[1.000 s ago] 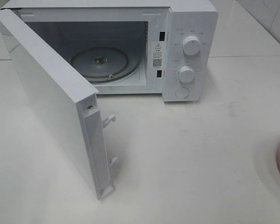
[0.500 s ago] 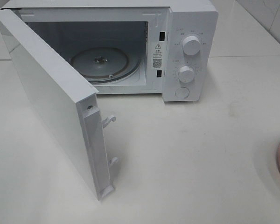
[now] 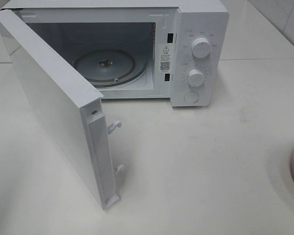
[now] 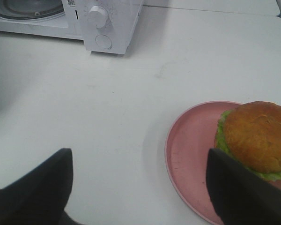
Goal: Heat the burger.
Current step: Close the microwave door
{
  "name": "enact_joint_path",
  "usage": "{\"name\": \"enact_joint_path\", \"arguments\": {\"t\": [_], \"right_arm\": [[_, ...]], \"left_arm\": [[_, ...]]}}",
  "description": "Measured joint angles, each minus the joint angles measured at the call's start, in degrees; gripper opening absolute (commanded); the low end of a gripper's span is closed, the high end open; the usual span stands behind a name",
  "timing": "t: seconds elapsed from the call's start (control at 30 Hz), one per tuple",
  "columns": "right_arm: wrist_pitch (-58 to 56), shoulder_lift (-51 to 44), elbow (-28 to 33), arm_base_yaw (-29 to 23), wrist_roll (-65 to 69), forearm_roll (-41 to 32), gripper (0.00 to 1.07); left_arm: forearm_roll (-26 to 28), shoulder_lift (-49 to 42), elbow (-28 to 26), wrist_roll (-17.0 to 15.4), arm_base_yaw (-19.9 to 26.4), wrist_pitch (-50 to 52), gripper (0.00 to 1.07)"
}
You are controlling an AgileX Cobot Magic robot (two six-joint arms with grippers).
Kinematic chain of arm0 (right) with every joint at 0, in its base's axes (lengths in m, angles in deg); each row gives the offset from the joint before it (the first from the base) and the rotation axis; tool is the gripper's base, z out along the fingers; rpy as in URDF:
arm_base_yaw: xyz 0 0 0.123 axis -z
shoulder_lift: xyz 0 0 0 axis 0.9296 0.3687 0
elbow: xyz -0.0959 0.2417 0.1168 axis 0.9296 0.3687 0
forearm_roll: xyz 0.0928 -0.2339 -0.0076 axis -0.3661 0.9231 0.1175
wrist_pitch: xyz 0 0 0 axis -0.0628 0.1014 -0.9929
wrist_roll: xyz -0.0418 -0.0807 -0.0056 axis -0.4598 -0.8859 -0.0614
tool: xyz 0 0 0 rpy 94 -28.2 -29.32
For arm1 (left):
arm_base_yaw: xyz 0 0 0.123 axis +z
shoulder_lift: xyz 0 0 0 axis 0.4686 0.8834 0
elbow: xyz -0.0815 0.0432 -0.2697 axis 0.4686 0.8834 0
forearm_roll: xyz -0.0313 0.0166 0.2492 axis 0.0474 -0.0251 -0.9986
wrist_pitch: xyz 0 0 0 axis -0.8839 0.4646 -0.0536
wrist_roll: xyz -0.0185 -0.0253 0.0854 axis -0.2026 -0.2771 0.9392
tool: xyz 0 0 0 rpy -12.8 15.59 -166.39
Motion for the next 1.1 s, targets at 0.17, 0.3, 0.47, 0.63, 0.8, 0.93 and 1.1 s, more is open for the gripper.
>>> {"name": "enact_joint_path", "arguments": {"t": [0.17,0.3,0.47,0.63,0.8,0.93,1.1], "right_arm": [[0.0,0.0,0.0,0.0,0.0,0.0,0.75],[0.0,0.0,0.0,0.0,0.0,0.0,0.75],[0.0,0.0,0.0,0.0,0.0,0.0,0.75],[0.0,0.0,0.0,0.0,0.0,0.0,0.75],[0.0,0.0,0.0,0.0,0.0,0.0,0.75],[0.0,0.0,0.0,0.0,0.0,0.0,0.75],[0.0,0.0,0.0,0.0,0.0,0.0,0.75]], "left_arm": [[-0.34,7.91,0.46,0.4,0.0,8.02,0.0],[-0.4,14.5,5.33,1.78,0.0,21.66,0.0],[-0.4,20.23,12.95,2.29,0.0,37.47,0.0],[-0.4,24.35,16.04,1.66,0.0,47.73,0.0],[-1.6,32.2,16.27,-0.92,0.0,59.24,0.0],[-6.93,38.67,16.27,-5.33,0.0,65.03,0.0],[-18.74,46.75,16.33,-14.32,0.0,73.91,0.0]]}}
